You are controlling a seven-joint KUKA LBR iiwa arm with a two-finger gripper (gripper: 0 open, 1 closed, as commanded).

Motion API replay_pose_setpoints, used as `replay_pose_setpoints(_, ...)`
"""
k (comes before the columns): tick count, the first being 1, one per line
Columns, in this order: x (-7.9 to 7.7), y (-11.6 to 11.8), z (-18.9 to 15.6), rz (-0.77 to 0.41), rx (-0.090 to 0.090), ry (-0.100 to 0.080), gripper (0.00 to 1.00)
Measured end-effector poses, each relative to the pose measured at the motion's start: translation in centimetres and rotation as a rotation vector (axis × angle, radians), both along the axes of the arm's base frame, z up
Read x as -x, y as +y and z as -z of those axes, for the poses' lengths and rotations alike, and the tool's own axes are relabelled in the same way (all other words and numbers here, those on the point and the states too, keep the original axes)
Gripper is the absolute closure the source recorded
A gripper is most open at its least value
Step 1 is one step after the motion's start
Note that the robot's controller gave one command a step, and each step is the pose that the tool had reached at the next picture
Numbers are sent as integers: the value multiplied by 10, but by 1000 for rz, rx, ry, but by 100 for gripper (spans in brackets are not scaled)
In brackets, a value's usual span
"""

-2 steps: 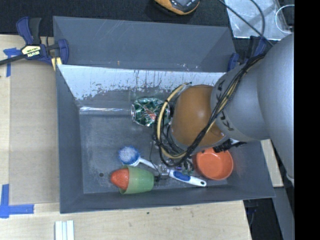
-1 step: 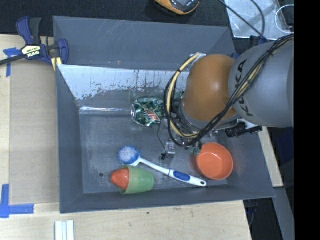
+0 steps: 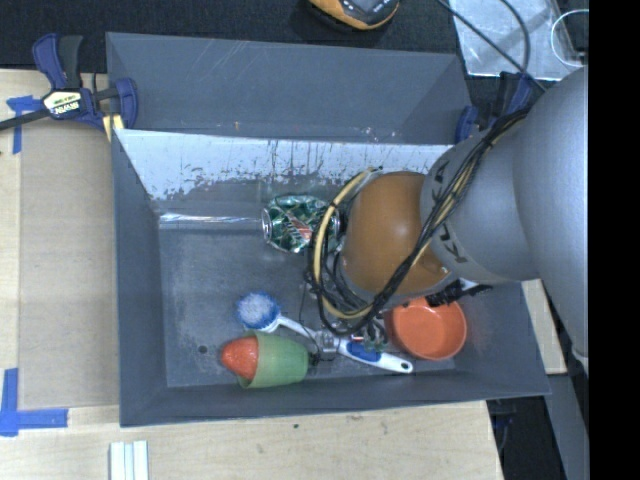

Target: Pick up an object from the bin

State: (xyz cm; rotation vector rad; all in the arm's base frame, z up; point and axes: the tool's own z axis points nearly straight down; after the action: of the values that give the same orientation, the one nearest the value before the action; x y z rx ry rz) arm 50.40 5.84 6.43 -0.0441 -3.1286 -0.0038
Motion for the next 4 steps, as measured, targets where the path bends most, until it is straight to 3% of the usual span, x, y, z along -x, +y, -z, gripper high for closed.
replay_pose_setpoints(1, 0, -11, -6, 288, 4, -20, 0)
replay_pose_setpoints(2, -2, -1, -2, 0, 1, -9, 100)
replay_pose_setpoints(4, -2, -1, -2, 1, 1, -9, 100)
